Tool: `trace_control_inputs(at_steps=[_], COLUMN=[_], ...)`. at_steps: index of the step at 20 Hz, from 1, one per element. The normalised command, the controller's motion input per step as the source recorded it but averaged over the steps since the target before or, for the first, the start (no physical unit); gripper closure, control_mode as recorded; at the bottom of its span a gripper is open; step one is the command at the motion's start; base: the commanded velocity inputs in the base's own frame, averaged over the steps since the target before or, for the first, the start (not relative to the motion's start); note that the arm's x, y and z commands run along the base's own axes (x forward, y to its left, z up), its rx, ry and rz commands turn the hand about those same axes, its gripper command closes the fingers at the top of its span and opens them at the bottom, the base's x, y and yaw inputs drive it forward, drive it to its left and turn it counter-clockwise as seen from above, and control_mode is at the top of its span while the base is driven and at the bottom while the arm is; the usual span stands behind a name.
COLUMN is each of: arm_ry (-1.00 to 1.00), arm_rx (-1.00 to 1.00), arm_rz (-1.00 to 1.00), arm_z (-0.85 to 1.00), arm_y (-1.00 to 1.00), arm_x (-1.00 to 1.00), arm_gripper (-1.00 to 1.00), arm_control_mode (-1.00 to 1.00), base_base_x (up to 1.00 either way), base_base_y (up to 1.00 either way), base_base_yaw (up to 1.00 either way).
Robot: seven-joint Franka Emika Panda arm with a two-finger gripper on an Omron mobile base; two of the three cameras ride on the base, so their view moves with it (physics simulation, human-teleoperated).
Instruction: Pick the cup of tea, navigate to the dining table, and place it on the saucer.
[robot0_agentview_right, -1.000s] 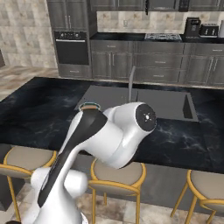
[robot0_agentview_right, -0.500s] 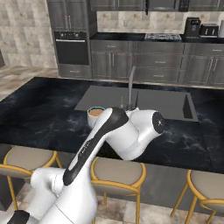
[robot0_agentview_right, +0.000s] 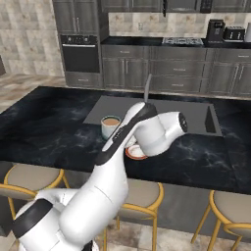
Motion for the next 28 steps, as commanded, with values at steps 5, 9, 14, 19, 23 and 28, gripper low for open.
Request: trace_control_inputs(at_steps=[5, 9, 14, 19, 23, 28], arm_ry=[0.00, 0.00, 0.00, 0.00, 0.00, 0.00], arm_rx=[-0.01, -0.03, -0.02, -0.01, -0.05, -0.09], arm_rz=[0.02, 0.00, 0.00, 0.00, 0.00, 0.00], arm_z=[-0.45, -0.58, -0.47, -0.15, -0.20, -0.31], arm_y=[-0.06, -0.17, -0.22, -0.10, -0.11, -0.08], arm_x=[0.53, 0.33, 0.24, 0.39, 0.36, 0.26], arm_gripper=[1.00, 1.00, 1.00, 1.00, 1.00, 1.00], arm_control_mode=[-1.00, -1.00, -1.00, -1.00, -1.00, -1.00], base_base_x=[0.00, 0.00, 0.00, 0.00, 0.00, 0.00], base_base_y=[0.00, 0.00, 0.00, 0.00, 0.00, 0.00], base_base_yaw=[0.00, 0.00, 0.00, 0.00, 0.00, 0.00])
